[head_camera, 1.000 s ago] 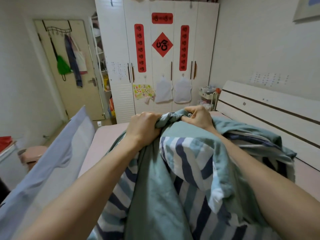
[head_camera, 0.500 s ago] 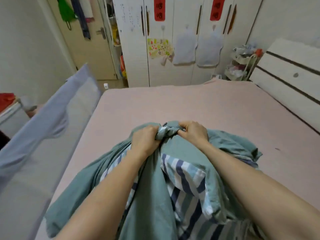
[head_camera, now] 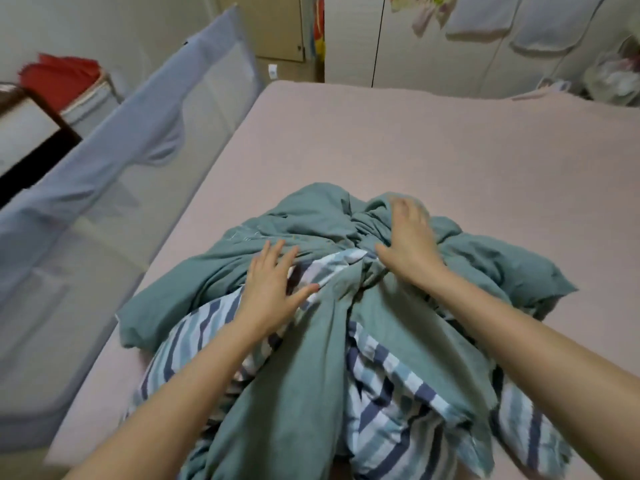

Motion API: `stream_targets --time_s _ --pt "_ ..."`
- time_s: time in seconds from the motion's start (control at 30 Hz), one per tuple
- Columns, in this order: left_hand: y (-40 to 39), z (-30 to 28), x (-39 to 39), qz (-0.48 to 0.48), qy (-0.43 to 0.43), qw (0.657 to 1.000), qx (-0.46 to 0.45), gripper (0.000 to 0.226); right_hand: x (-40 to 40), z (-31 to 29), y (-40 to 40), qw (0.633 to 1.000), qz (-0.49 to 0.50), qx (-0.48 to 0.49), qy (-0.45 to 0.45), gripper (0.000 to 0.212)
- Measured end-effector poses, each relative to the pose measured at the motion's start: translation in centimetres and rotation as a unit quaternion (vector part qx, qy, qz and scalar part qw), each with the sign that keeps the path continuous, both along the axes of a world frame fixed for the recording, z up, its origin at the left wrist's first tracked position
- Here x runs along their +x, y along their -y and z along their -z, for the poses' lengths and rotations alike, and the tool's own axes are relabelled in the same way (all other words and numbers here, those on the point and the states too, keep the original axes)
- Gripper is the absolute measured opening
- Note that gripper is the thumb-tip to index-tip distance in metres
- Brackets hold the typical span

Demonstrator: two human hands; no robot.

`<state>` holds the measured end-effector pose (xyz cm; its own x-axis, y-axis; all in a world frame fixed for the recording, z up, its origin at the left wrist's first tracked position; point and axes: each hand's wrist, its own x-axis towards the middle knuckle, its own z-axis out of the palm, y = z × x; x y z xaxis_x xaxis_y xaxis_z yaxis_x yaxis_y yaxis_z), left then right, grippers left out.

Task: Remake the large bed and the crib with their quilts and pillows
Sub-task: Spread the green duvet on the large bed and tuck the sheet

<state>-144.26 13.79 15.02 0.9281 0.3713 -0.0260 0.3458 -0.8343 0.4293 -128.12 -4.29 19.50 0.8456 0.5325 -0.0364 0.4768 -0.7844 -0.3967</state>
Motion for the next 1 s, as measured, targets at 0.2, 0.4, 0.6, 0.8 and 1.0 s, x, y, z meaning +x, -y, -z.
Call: stream_targets --time_s 0.2,0.4,0.6,0.8,1.0 --pt "-1.8 -1.1 -4.0 0.012 -0.114 0.993 -0.016 0.116 -7.9 0.4 -3.3 0.917 -0.336 -0.215 -0.028 0.091" --pt "2.7 0.4 -10.6 0.079 -0.228 0.97 -0.011 0.127 -13.9 2.9 -1.5 0.936 -0.297 -0.171 0.078 0.027" --pt "4.1 2.5 -13.3 0.066 -0.25 0.966 0.018 0.121 -17.3 2.3 2.1 0.962 -0.261 -0.072 0.021 0.008" --pt "4.1 0.4 -11.5 0.025 -0.05 0.998 -0.022 0.021 -16.5 0.0 2.7 0.996 -0.072 0.045 0.012 0.029" --pt "5.4 -2.2 -12.6 0.062 0.129 0.977 -0.157 0.02 -17.0 -0.8 4.2 0.956 -0.244 -0.141 -0.078 0.111"
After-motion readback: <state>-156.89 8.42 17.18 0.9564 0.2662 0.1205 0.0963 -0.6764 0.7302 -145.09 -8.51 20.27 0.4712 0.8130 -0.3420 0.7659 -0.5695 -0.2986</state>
